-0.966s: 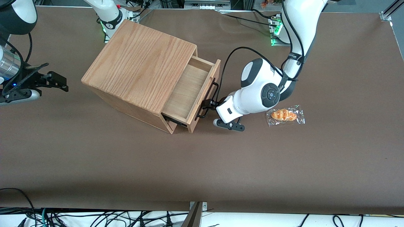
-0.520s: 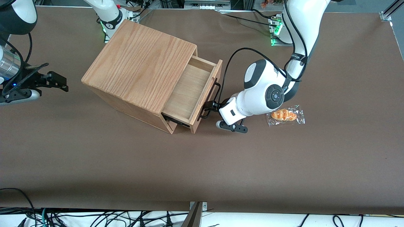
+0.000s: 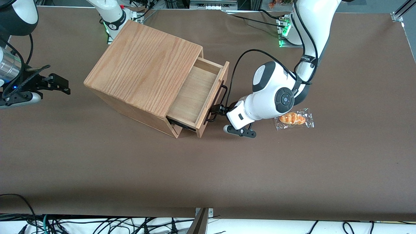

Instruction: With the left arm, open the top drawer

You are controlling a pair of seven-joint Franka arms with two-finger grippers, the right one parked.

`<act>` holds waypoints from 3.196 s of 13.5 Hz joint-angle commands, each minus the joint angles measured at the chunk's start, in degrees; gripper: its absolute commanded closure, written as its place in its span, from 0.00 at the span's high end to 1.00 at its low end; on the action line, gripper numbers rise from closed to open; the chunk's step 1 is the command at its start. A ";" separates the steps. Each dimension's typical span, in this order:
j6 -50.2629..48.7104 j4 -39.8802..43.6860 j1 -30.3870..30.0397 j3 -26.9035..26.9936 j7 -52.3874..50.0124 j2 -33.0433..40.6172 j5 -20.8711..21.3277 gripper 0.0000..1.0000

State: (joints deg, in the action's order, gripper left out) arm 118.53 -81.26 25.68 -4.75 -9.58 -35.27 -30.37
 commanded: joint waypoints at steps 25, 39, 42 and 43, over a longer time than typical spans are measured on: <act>-22.81 11.48 -18.19 0.27 -2.66 2.31 9.50 1.00; -20.63 -12.32 -30.08 0.80 18.80 27.06 31.34 1.00; -24.83 -12.96 -27.19 2.29 18.55 33.67 31.42 1.00; -25.54 -12.35 -26.57 2.29 18.55 34.99 31.08 1.00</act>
State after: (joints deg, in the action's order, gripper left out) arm 93.36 -90.13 -3.43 -3.52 7.92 -5.71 -0.58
